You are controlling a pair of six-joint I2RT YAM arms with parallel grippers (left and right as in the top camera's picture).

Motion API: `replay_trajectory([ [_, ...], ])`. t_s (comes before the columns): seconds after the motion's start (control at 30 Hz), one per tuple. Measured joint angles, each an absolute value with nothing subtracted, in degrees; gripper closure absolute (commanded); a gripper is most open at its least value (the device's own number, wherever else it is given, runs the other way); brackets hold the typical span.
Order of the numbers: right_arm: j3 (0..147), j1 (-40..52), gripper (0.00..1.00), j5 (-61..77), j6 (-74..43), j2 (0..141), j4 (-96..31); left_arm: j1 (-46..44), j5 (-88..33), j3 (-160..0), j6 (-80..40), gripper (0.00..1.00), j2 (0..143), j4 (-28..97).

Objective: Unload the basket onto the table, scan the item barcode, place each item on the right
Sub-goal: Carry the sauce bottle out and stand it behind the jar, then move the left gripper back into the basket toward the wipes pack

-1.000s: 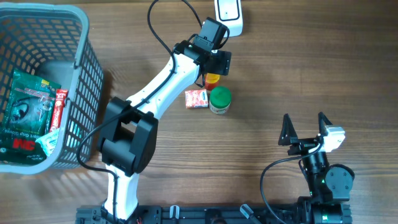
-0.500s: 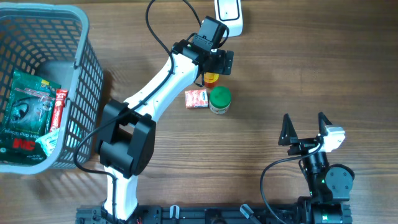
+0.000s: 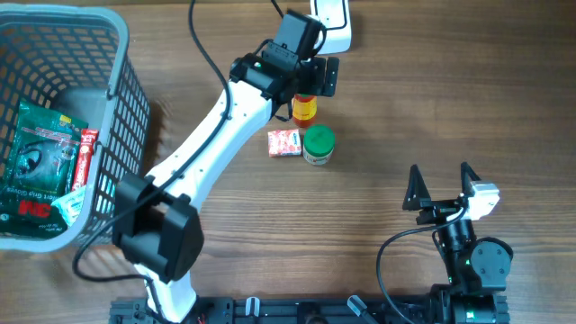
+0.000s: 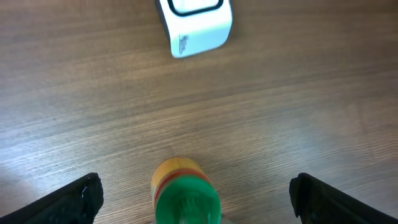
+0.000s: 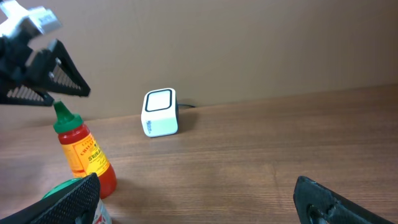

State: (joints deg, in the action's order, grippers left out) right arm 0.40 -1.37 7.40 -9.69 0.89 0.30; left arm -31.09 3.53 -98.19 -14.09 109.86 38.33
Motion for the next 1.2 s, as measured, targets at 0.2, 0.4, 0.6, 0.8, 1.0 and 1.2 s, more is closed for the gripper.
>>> replay_trajectory([
  [0.2,0.4,-1.4,0.0,7.4,-9.7,0.9,0.3,-31.1,9.4,-98.1,-14.1,0.0,103.4,40.7],
  [0.4,0.4,-1.4,0.0,7.4,-9.7,0.9,0.3,-31.1,19.8,-98.1,-14.1,0.0,91.7,41.6],
  [0.6,0.4,-1.4,0.0,7.4,-9.7,0.9,0.3,-25.7,26.0,-98.1,-14.1,0.0,84.0,42.7],
  [0.8,0.4,-1.4,0.0,7.4,-9.7,0.9,0.3,-14.7,26.2,-98.1,-16.3,0.0,81.8,46.8],
  [1.0,0.4,-1.4,0.0,7.4,-9.7,0.9,0.3,-3.5,23.2,-98.1,-20.0,0.0,81.7,50.1],
  [1.2,0.4,-1.4,0.0,7.4,-9.7,0.9,0.3,7.9,15.5,-98.1,-24.2,0.0,82.0,54.1],
])
